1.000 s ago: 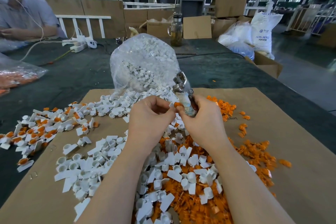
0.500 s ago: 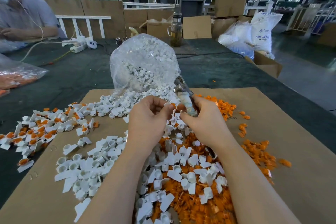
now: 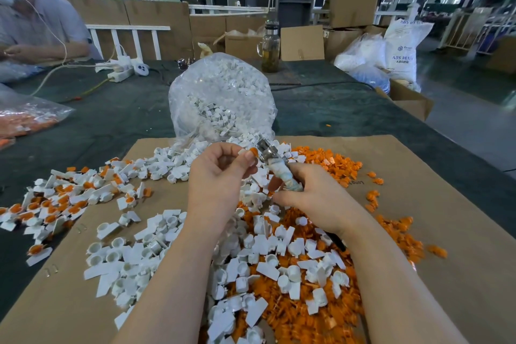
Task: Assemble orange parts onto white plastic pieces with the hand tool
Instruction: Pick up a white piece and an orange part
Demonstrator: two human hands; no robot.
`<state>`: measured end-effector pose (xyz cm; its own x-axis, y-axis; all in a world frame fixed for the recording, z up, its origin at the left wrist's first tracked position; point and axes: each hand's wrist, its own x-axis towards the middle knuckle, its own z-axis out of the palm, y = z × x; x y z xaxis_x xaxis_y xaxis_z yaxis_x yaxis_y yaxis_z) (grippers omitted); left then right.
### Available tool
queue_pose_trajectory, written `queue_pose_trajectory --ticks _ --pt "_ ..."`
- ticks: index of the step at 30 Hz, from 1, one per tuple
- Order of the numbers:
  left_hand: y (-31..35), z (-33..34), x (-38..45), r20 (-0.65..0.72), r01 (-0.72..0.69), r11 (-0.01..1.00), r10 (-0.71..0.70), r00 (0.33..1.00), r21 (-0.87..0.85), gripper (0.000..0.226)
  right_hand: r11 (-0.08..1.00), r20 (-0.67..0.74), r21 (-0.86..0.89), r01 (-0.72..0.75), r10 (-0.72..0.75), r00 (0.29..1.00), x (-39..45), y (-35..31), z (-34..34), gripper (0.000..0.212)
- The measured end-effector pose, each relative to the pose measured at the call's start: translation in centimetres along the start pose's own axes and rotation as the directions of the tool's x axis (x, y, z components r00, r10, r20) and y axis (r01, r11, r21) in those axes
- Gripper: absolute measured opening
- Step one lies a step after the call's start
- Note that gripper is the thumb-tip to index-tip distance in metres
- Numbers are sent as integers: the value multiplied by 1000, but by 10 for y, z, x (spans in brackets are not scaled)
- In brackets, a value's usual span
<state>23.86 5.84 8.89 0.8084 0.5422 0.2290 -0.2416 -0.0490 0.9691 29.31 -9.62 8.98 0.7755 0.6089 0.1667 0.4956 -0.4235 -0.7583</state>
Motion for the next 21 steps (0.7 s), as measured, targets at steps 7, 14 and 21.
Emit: queue_pose_trajectory --ticks 7,14,21 --pt "-2 -3 1 37 -19 999 20 999 -28 10 1000 72 26 -14 12 997 -1 -1 1 8" --pt "-3 -5 2 73 -23 998 27 997 -50 8 999 65 50 -12 8 998 -1 -1 3 15" --pt "-4 -3 2 83 -15 996 22 996 -82 9 1000 32 -11 14 -13 999 -1 -2 4 26"
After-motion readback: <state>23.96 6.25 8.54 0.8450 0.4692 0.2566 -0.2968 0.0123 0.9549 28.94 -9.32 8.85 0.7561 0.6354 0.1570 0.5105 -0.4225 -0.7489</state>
